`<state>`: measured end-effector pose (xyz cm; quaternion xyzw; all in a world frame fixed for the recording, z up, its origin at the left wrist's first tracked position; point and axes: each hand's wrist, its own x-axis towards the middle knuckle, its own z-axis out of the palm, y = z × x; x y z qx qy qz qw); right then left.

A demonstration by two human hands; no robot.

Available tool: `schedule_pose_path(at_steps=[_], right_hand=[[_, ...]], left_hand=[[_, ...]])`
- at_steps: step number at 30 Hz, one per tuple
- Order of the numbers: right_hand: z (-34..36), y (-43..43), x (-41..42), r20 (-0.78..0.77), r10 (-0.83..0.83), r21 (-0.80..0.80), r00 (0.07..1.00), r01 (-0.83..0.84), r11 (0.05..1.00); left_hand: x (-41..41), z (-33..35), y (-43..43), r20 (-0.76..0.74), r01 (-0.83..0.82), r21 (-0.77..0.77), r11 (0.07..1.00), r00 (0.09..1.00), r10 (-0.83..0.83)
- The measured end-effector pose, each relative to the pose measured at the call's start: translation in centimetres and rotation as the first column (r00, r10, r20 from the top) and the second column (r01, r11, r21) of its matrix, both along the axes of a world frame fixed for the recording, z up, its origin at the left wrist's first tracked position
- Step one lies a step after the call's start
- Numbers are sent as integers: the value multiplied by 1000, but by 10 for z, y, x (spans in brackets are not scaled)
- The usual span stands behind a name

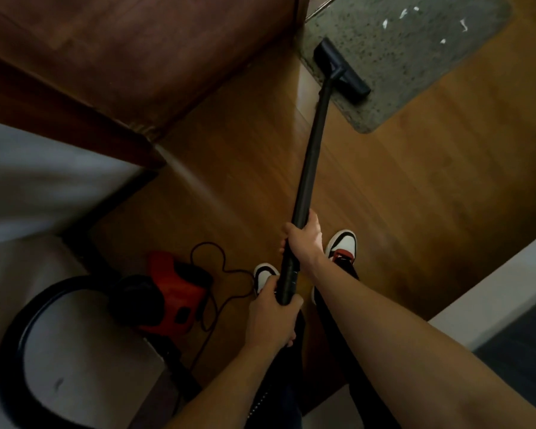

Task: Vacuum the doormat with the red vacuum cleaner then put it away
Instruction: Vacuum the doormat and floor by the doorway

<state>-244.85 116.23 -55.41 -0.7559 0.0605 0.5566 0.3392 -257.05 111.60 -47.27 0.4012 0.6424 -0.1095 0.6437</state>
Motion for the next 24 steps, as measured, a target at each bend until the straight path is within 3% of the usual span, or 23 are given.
schedule_pose_path(at_steps=[7, 24], right_hand=[[-8, -3, 16, 6, 18, 3, 1000, -18, 1000], [-5, 47, 153, -22, 46, 11, 999, -46, 999]], left_hand=[[19, -16, -11, -66, 31, 65, 997, 997, -27], [158, -13, 35, 18, -84, 49, 995, 996, 83]])
